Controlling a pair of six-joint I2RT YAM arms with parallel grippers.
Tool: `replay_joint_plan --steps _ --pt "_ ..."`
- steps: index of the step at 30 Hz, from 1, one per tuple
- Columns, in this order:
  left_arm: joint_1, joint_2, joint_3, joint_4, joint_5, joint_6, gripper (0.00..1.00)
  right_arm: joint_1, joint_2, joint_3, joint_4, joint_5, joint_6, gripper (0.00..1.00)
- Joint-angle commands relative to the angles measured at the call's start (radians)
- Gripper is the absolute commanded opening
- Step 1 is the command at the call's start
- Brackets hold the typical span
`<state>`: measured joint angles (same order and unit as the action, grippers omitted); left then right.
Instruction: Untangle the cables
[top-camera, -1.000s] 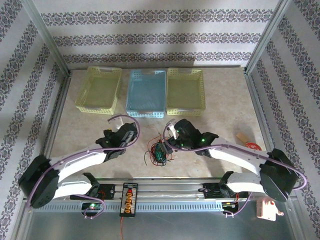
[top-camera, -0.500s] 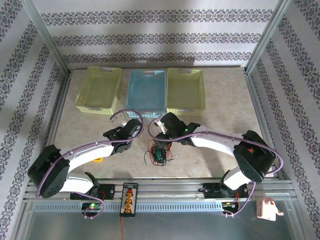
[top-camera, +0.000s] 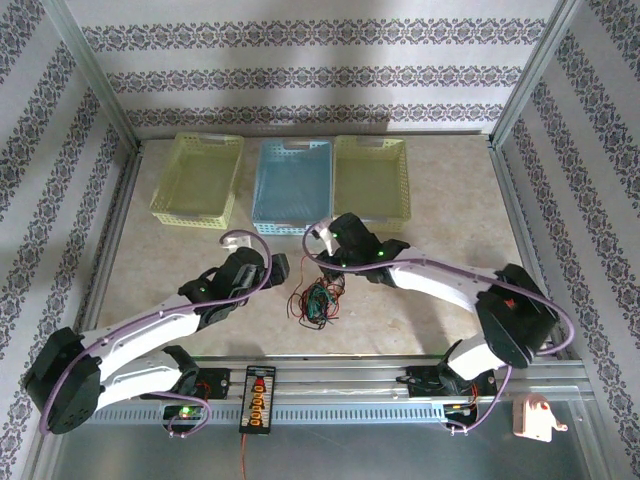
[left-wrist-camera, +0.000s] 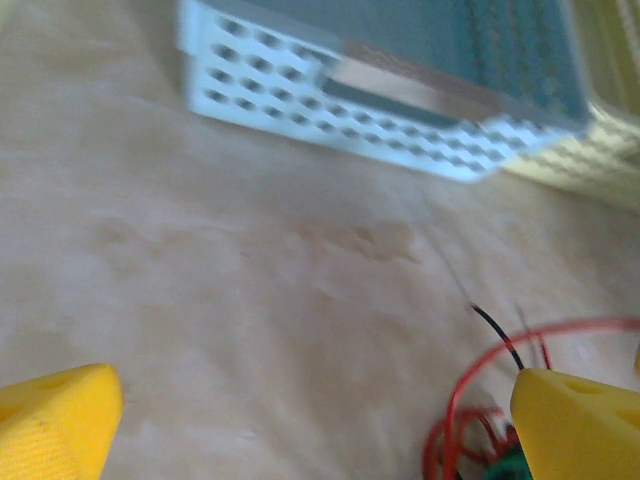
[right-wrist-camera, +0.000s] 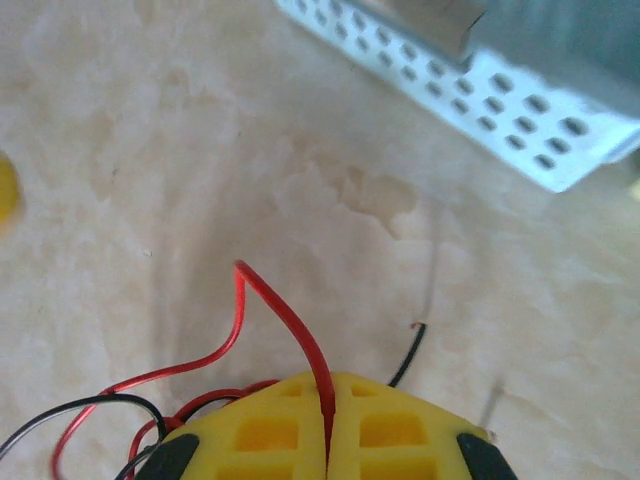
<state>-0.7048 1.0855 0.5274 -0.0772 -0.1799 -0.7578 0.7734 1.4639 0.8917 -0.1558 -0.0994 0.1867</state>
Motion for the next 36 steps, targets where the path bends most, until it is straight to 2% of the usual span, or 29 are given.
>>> replay_joint_plan --steps 1,4,6,9,12,14,17,21,27,32,36 --pt "-0.001 0.072 0.007 0.116 0.294 0.141 0.99 -0.018 -0.110 -0.026 0.059 0.085 0.061 0.00" --pt "-0.010 0.172 0.046 0.145 0.430 0.191 0.99 -0.046 -0.187 -0.056 0.070 0.114 0.123 0.00" --pt "-0.016 0.232 0.079 0.150 0.480 0.217 0.99 -0.078 -0.239 -0.084 0.087 0.116 0.190 0.00" --pt "-0.028 0.307 0.120 0.165 0.507 0.238 0.99 -0.151 -0.329 -0.146 0.151 0.079 0.320 0.00" --pt "-0.032 0.368 0.133 0.201 0.458 0.240 0.99 -0.206 -0.392 -0.195 0.215 0.023 0.413 0.00" --pt "-0.032 0.401 0.139 0.228 0.401 0.251 0.99 -0.212 -0.411 -0.197 0.208 0.015 0.425 0.00" --pt "-0.032 0.429 0.156 0.277 0.376 0.260 0.99 -0.214 -0.428 -0.198 0.196 -0.004 0.431 0.00" --pt "-0.026 0.440 0.178 0.358 0.409 0.245 0.99 -0.215 -0.430 -0.201 0.186 -0.052 0.417 0.00" --pt "0.034 0.542 0.210 0.577 0.518 0.094 0.99 -0.214 -0.449 -0.207 0.164 -0.088 0.382 0.00" --pt "0.023 0.712 0.384 0.458 0.605 0.101 0.99 -0.215 -0.479 -0.221 0.159 -0.067 0.378 0.00" --pt "-0.001 0.781 0.432 0.372 0.546 0.137 1.00 -0.216 -0.490 -0.221 0.160 -0.050 0.385 0.00"
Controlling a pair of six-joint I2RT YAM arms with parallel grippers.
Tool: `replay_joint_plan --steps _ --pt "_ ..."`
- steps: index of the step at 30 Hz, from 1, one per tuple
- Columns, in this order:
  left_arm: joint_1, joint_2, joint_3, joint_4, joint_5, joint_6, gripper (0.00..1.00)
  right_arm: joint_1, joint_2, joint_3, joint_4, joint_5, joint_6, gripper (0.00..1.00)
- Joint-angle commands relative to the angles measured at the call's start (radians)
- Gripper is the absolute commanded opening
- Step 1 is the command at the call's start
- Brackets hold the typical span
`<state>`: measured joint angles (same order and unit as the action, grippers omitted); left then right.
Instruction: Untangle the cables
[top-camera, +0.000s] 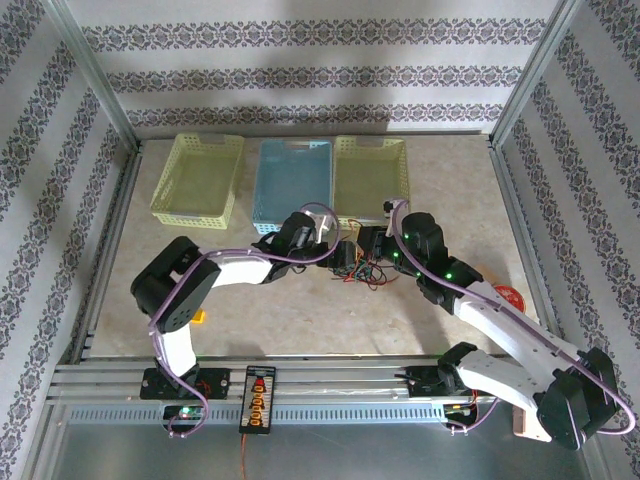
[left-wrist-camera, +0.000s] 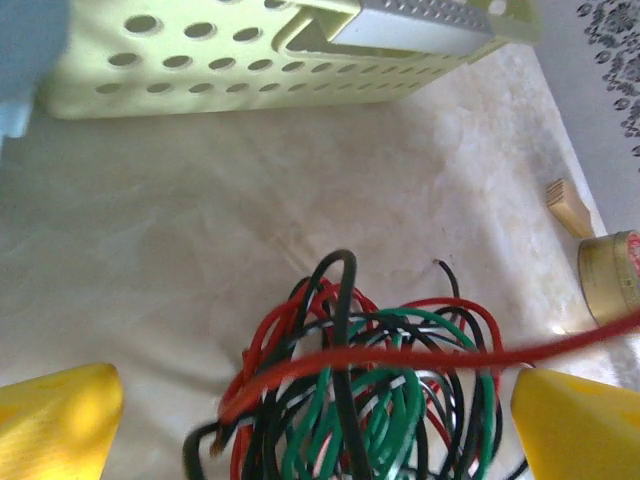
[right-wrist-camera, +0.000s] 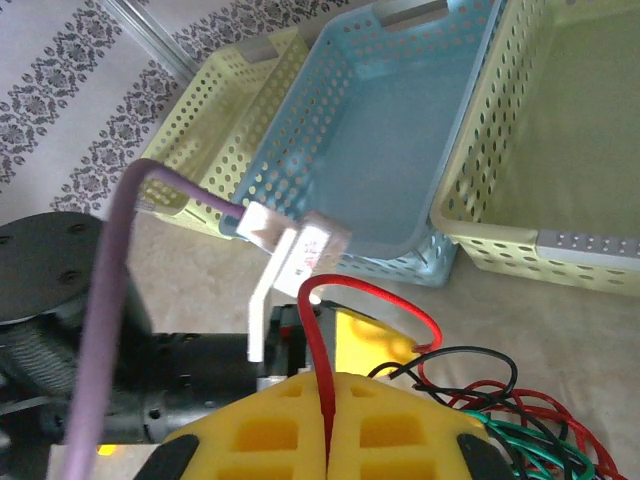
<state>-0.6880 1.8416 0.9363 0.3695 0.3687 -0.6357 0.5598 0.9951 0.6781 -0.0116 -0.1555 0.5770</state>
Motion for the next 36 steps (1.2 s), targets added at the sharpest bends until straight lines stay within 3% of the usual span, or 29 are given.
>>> replay_joint_plan --steps 1,4,6,16,24,30,36 --pt "-0.021 0.036 0.030 -0.098 -0.027 0.017 0.94 -0.001 -0.025 -0.005 0.016 0.010 -0.001 0.00" --pt "-0.020 0.055 0.024 -0.111 -0.074 0.008 0.75 -0.003 -0.048 0.003 0.012 0.043 0.014 0.00" --pt "-0.021 0.058 0.004 -0.095 -0.098 -0.001 0.70 -0.004 -0.073 0.008 0.008 0.079 0.020 0.00" --pt "-0.021 0.074 -0.005 -0.223 -0.255 0.048 0.77 -0.050 -0.243 0.058 -0.010 0.277 0.055 0.00" --pt "-0.021 0.042 -0.043 -0.235 -0.302 0.043 0.79 -0.085 -0.309 0.226 -0.042 0.349 -0.080 0.00" --pt "-0.020 0.006 -0.064 -0.267 -0.288 0.072 0.82 -0.152 -0.220 0.386 -0.086 0.296 -0.161 0.00" --pt "-0.021 -0.098 -0.131 -0.261 -0.342 0.030 0.86 -0.334 0.018 0.490 -0.118 0.033 -0.052 0.00"
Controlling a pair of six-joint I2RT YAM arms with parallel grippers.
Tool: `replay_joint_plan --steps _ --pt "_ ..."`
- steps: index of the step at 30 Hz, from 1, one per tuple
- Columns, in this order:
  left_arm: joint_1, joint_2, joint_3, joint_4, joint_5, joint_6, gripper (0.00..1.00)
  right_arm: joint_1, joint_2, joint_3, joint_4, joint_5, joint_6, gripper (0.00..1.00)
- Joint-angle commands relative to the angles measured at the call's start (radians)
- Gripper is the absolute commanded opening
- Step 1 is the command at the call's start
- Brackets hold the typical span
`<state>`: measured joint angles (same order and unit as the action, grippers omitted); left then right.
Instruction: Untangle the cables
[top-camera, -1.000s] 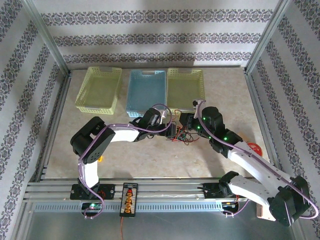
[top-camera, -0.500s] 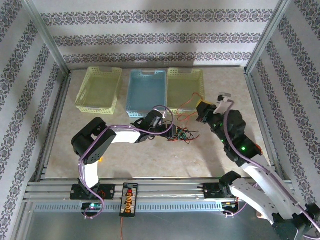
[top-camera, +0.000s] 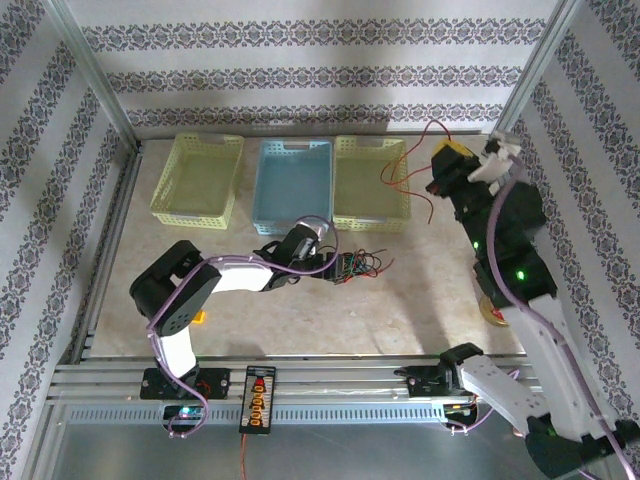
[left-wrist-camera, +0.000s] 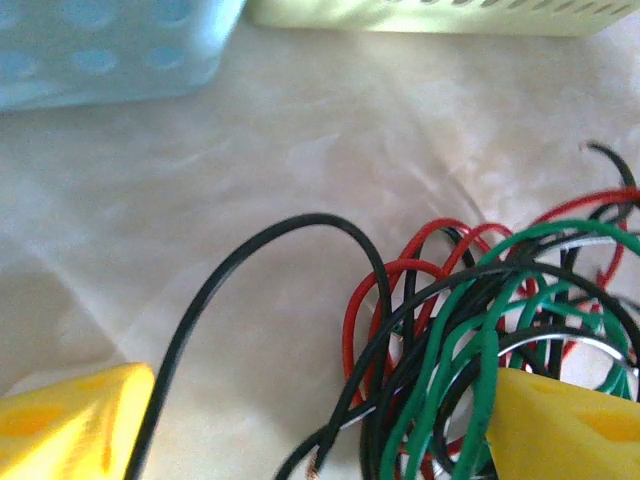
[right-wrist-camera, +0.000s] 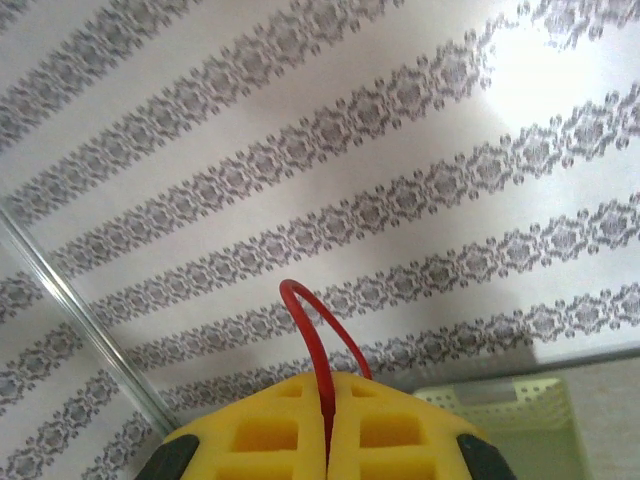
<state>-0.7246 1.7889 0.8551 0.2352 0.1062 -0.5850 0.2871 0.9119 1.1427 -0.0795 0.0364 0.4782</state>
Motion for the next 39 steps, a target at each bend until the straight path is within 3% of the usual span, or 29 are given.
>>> replay_joint_plan --steps 1,12,17,21,24,28,33,37,39 --pt "0.016 -0.063 -0.060 -0.125 -0.091 -0.031 0.86 -0.084 0.144 0.041 -0.047 -0.208 0.062 0.00" --pt "0.016 -0.206 -0.124 -0.078 -0.114 -0.104 0.92 -0.153 0.633 0.164 0.037 -0.276 0.024 0.00" --pt "0.016 -0.225 -0.126 -0.074 -0.106 -0.108 0.93 -0.149 0.755 0.127 0.079 -0.317 0.076 0.00" --pt "0.014 -0.244 -0.133 -0.060 -0.088 -0.083 0.96 -0.136 0.723 0.051 0.093 -0.294 0.071 0.46" --pt "0.011 -0.253 -0.128 -0.061 -0.078 -0.039 0.98 -0.128 0.645 -0.013 0.079 -0.265 0.042 0.55" --pt "0.009 -0.246 -0.111 -0.071 -0.071 -0.003 0.98 -0.098 0.529 -0.089 0.018 -0.258 -0.016 0.55" --pt "0.006 -0.206 -0.081 -0.084 -0.064 0.010 0.96 0.034 0.394 -0.179 -0.107 -0.284 -0.120 0.50" --pt "0.004 -0.178 -0.077 -0.075 -0.047 0.004 0.93 0.142 0.357 -0.216 -0.195 -0.325 -0.129 0.41" --pt "0.003 -0.164 -0.076 -0.073 -0.042 0.002 0.91 0.179 0.368 -0.218 -0.236 -0.331 -0.099 0.30"
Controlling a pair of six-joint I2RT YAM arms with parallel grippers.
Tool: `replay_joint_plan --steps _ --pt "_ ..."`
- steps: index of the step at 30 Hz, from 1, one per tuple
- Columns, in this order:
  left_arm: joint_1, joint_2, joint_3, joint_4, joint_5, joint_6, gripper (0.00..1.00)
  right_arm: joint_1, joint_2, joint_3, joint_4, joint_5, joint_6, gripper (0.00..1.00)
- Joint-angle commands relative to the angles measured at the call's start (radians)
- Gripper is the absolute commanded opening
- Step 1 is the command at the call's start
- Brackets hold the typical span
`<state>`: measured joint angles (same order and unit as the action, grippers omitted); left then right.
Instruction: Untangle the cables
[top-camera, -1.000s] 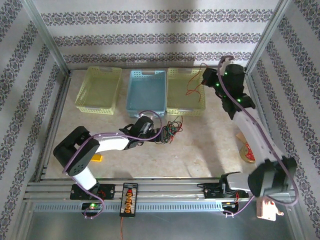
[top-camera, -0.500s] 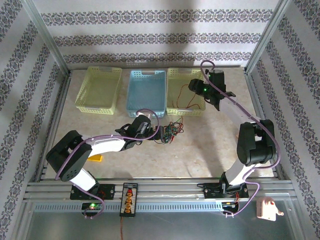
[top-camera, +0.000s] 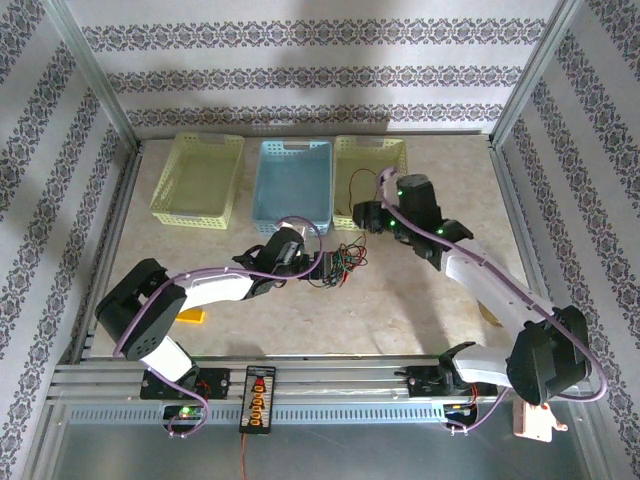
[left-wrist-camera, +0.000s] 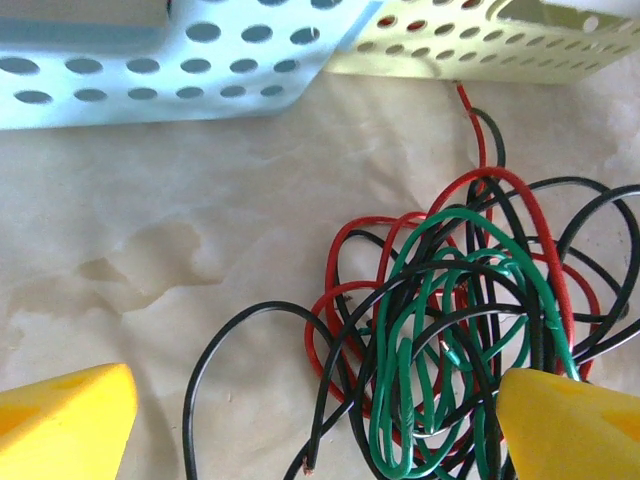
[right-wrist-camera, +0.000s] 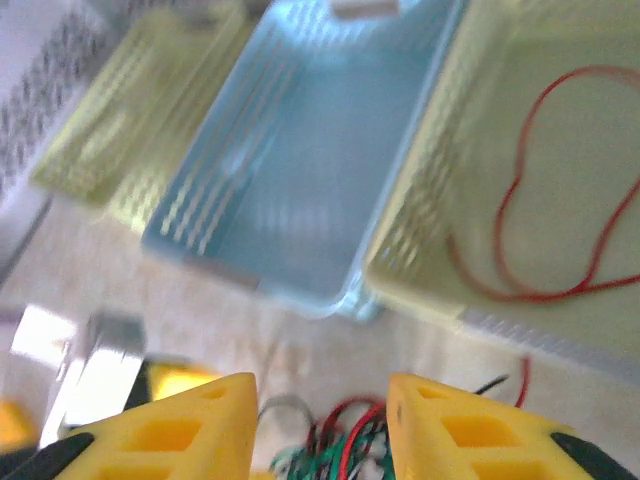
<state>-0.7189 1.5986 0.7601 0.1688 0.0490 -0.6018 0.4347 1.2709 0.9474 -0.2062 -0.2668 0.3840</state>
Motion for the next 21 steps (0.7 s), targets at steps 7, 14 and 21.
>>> replay_joint_plan --steps 7,14,21 --pt "-0.002 0.060 0.021 0.014 0.015 0.009 0.91 0.088 0.109 -0.044 -0.144 -0.110 0.023 0.23" --pt "-0.006 0.084 0.042 0.003 0.014 0.008 0.91 0.092 0.233 -0.032 -0.078 -0.129 0.045 0.25" --pt "-0.010 0.088 0.042 -0.002 -0.009 -0.001 0.90 0.091 0.327 0.013 -0.059 -0.125 0.027 0.25"
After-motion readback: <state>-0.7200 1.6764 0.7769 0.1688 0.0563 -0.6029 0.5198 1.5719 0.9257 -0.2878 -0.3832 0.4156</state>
